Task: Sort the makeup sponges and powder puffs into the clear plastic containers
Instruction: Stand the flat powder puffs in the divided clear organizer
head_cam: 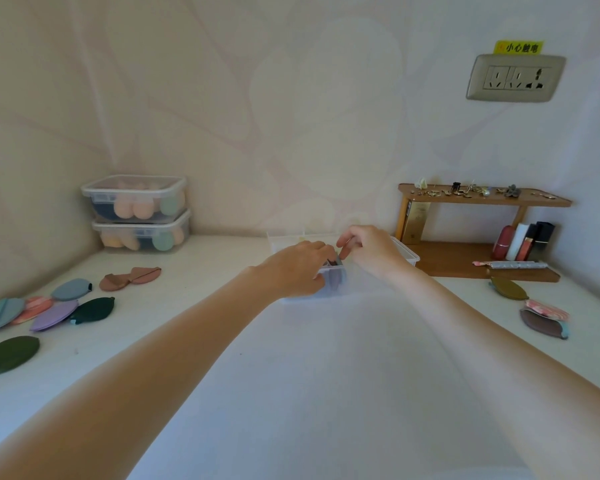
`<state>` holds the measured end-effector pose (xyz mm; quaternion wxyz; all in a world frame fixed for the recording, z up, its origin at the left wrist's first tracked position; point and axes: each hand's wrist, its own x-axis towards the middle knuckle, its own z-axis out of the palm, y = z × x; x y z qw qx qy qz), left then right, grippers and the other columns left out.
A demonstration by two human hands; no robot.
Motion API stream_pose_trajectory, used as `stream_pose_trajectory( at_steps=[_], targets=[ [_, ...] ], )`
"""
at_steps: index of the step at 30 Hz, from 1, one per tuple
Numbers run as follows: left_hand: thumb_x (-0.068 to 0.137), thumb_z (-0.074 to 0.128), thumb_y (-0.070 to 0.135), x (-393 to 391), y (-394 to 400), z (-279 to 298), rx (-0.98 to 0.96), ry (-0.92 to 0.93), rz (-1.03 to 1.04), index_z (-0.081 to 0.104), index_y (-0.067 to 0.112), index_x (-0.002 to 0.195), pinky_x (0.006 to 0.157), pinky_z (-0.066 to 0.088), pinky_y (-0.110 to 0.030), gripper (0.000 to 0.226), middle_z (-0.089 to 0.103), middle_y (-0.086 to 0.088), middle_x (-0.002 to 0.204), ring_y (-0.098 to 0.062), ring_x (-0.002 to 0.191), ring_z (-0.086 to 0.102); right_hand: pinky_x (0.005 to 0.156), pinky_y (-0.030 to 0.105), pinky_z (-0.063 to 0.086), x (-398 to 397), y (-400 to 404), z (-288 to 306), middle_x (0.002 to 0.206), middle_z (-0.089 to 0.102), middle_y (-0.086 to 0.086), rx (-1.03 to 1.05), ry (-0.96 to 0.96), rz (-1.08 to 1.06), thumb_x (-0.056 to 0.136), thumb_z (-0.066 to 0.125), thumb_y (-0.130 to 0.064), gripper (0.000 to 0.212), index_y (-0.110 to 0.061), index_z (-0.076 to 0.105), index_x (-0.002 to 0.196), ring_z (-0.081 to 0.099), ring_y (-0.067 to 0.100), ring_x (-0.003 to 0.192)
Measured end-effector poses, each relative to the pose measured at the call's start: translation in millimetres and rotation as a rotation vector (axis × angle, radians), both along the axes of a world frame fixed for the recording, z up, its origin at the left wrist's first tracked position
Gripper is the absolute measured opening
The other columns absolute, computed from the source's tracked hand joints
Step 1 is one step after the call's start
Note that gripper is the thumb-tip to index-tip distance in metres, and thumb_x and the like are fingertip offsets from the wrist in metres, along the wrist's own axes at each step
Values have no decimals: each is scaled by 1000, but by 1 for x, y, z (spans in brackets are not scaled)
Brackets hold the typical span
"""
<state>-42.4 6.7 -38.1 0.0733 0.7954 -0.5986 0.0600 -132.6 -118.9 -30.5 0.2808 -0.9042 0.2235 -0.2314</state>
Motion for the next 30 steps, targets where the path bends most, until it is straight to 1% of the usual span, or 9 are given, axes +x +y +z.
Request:
stream_pose_trajectory(
  at_steps=[4,7,10,12,15,18,22,26,30],
  targets=[
    [88,45,11,-1,-1,0,22,3,-1,42,16,134,99,38,-30,47,51,-2,133,-22,122,43,47,3,35,-1,2,2,98,72,17,-3,45,24,87,41,6,32,-4,65,105,49,8,66],
    [88,46,12,-1,-3,2,63,-12,-21,37,20,139,105,36,-34,53,45,1,141,-22,128,37,53,10,34,-1,1,0,105,70,16,-3,107,20,88,40,5,34,-5,64,110,52,16,79],
    [88,48,15,-1,-6,1,127,-46,-24,31,27,144,106,34,-35,59,40,4,145,-24,132,33,59,9,35,-2,1,0,113,68,15,-18,165,20,90,37,5,37,-3,61,117,52,17,90],
    [88,49,16,-1,-8,1,132,-38,-2,33,25,142,105,33,-36,58,43,3,143,-24,132,32,58,9,34,-2,3,2,116,66,14,-41,199,38,90,36,7,39,-3,61,118,53,18,92],
    [88,49,17,-1,-9,2,107,-65,21,39,20,137,104,31,-35,50,48,0,135,-24,131,33,65,19,41,-5,6,4,115,66,15,-113,228,57,89,37,8,38,-1,65,113,57,25,99],
    [88,48,17,-2,-8,4,110,-80,18,38,20,138,105,30,-34,50,47,2,137,-22,133,32,89,36,48,-5,6,0,111,67,17,-195,218,50,86,35,9,41,-2,69,105,55,29,111],
    [89,48,17,-1,-6,3,105,-86,6,38,21,138,106,30,-35,51,48,2,136,-22,132,33,92,41,48,-5,7,-4,109,67,17,-231,233,51,83,33,12,44,-2,70,104,55,30,110],
    [88,50,16,0,-4,2,7,-56,-7,42,18,134,106,31,-33,47,47,1,136,-22,128,36,93,39,44,-10,13,4,111,66,16,-235,184,45,87,34,7,40,-3,67,107,47,29,116],
    [85,52,12,5,7,2,-232,-18,-20,52,14,124,100,37,-36,39,53,-3,128,-25,114,47,89,35,41,-11,30,19,108,67,12,-272,26,64,89,35,5,36,-4,66,104,42,27,113]
  ],
)
